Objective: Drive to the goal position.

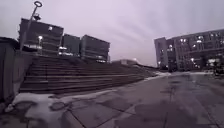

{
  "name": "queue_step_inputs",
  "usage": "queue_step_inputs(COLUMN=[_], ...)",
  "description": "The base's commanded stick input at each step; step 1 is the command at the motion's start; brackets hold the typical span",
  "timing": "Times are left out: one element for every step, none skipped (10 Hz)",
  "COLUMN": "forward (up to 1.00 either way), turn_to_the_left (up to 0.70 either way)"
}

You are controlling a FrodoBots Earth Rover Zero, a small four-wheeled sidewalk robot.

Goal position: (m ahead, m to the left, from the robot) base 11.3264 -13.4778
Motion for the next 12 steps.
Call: queue_step_inputs(forward=[0.0,0.0,0.0,0.0,0.0,0.0,0.0,0.0,0.0,0.0,0.0,0.0], turn_to_the_left=[0.0,0.0,0.0,0.0,-0.4,-0.45,-0.45,-0.45,-0.45,-0.45,-0.45,-0.45])
